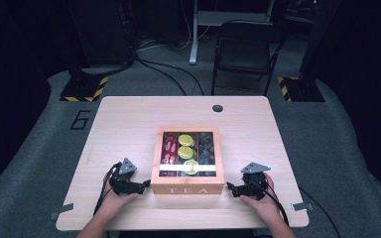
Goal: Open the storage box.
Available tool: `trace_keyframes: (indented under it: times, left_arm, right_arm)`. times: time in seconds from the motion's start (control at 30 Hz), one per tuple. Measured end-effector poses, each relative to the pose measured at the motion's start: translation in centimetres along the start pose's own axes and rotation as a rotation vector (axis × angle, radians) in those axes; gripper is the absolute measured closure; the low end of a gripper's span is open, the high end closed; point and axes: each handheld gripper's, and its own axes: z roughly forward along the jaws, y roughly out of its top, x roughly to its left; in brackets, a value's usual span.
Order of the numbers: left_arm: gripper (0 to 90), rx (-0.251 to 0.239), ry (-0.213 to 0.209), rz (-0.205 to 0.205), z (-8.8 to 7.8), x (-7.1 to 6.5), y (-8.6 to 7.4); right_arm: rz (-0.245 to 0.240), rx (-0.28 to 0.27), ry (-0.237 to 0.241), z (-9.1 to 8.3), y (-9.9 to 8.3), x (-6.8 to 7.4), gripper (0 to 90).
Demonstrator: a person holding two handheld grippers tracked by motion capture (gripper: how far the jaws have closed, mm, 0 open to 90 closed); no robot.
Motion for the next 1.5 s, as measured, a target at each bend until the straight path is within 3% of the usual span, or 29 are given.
trace_keyframes:
  times: [0.67, 0.8, 0.93, 1.0, 1.13, 1.27, 1.37, 1.5]
  left_arm:
    - [16.1, -0.009, 0.031, -0.027, -0.1, -0.2, -0.1]
    - [16.8, 0.003, 0.028, -0.026, -0.2, -0.1, -0.1]
    - [17.5, 0.001, 0.029, -0.034, -0.2, -0.2, -0.1]
    - [17.7, 0.002, 0.029, -0.034, -0.2, -0.2, -0.1]
    - [20.1, 0.006, 0.022, -0.046, -0.5, 0.0, 0.0]
    - [25.0, -0.018, 0.027, -0.087, -1.2, 0.1, 0.2]
    - [26.5, -0.029, 0.025, -0.127, -1.6, 0.3, 0.3]
    - [28.1, -0.018, 0.024, -0.148, -2.0, 0.5, 0.3]
  right_arm:
    - [0.014, 0.010, -0.019, 0.1, 0.0, 0.2, 5.3]
    - [0.011, -0.010, -0.019, -0.2, -0.1, 0.4, 14.9]
    - [0.015, -0.015, -0.020, -0.2, 0.0, 0.4, 18.0]
    - [0.025, -0.007, -0.015, -0.2, 0.2, 0.6, 24.8]
    - [0.004, -0.009, -0.012, -0.4, 0.2, 0.7, 30.7]
    - [-0.021, 0.019, -0.018, -1.0, 0.5, 1.0, 34.4]
    - [-0.013, 0.011, -0.011, -1.5, 0.7, 1.2, 35.0]
    - [-0.015, -0.012, -0.005, -2.1, 1.1, 1.4, 35.8]
